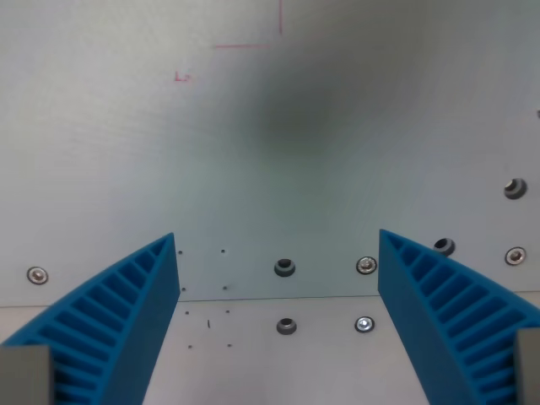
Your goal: Move in base negative y
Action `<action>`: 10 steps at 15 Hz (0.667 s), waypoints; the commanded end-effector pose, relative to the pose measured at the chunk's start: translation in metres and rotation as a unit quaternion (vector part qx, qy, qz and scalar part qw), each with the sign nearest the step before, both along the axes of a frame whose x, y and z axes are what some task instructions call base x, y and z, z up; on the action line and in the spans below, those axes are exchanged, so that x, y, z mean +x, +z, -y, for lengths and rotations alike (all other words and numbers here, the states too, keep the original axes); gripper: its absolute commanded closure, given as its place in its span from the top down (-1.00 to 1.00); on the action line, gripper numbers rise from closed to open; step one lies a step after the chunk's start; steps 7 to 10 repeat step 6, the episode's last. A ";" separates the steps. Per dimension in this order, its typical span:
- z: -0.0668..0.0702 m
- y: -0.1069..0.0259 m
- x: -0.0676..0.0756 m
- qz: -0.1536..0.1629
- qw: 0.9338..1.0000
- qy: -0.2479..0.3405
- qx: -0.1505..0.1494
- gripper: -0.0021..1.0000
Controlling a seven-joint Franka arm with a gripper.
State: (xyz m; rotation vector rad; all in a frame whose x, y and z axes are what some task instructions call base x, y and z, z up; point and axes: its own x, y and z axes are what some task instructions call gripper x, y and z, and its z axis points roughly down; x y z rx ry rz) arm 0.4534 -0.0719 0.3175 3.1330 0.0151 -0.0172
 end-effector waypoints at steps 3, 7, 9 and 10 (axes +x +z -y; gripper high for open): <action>0.025 0.001 0.004 0.002 1.000 0.008 0.002 1.00; 0.040 0.000 0.005 0.002 1.000 0.008 0.002 1.00; 0.040 0.000 0.005 0.002 1.000 0.008 0.002 1.00; 0.040 0.000 0.005 0.002 1.000 0.008 0.002 1.00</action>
